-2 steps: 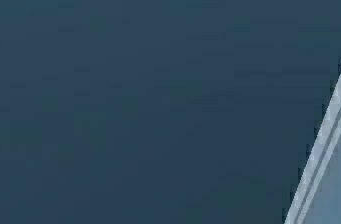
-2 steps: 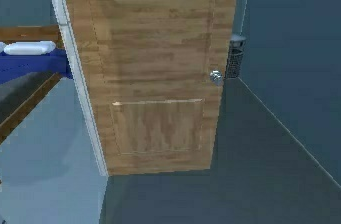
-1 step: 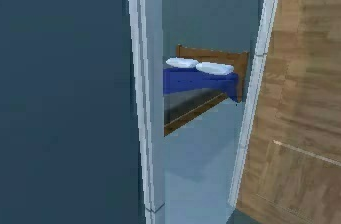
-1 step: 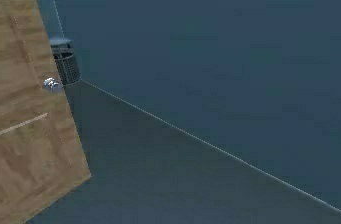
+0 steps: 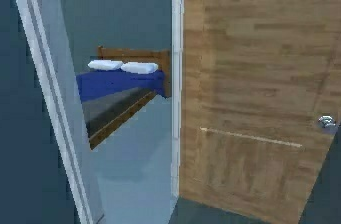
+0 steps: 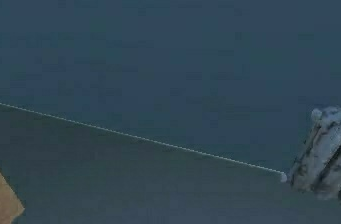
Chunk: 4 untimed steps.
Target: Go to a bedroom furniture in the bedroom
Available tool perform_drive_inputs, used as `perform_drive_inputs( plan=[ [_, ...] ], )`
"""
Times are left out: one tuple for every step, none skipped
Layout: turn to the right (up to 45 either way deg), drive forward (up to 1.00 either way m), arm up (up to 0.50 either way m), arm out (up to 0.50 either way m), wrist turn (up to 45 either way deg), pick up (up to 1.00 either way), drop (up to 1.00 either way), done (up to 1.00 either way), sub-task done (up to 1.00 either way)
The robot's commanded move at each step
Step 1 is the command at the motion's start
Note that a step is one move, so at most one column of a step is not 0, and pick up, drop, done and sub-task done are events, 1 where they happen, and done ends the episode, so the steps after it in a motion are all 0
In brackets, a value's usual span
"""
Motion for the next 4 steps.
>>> perform_drive_inputs(
  plan=[
    [0.0, 0.45, 0.0, 0.0, 0.0, 0.0, 0.0, 0.0, 0.0],
    [6.0, 0.0, 0.0, 0.0, 0.0, 0.0, 0.0, 0.0, 0.0],
    [0.0, 0.3, 0.0, 0.0, 0.0, 0.0, 0.0, 0.0, 0.0],
    [-45.0, 0.0, 0.0, 0.0, 0.0, 0.0, 0.0, 0.0, 0.0]
  ],
)
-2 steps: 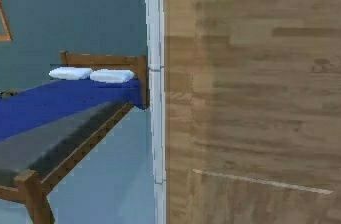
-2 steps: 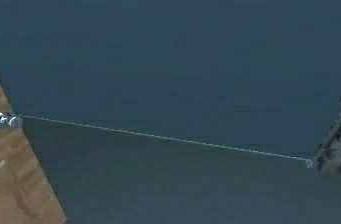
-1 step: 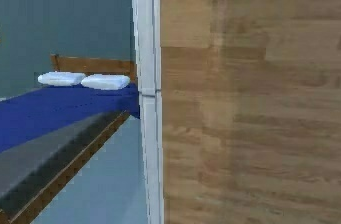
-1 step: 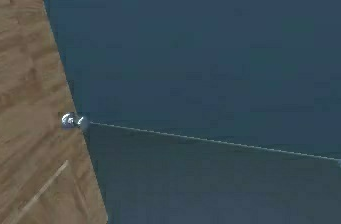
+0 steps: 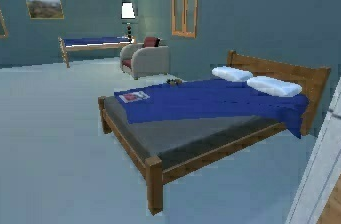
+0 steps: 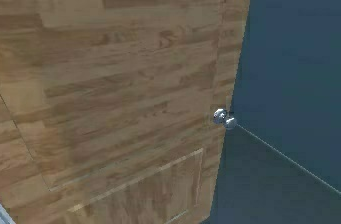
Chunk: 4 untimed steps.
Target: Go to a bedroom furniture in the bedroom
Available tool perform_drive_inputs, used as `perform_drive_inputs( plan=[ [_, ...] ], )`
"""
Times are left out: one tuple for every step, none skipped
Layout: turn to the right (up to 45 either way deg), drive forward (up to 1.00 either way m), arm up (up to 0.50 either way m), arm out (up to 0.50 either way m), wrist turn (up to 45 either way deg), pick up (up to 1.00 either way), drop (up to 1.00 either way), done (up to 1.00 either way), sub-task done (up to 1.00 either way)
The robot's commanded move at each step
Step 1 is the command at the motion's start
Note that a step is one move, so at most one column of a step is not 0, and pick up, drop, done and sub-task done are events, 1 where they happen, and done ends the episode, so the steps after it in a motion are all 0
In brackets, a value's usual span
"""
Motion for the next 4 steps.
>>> perform_drive_inputs(
  plan=[
    [-9.0, 0.0, 0.0, 0.0, 0.0, 0.0, 0.0, 0.0, 0.0],
    [0.0, 0.3, 0.0, 0.0, 0.0, 0.0, 0.0, 0.0, 0.0],
    [21.0, 0.0, 0.0, 0.0, 0.0, 0.0, 0.0, 0.0, 0.0],
    [0.0, 0.0, 0.0, 0.0, 0.0, 0.0, 0.0, 1.0, 0.0]
  ],
)
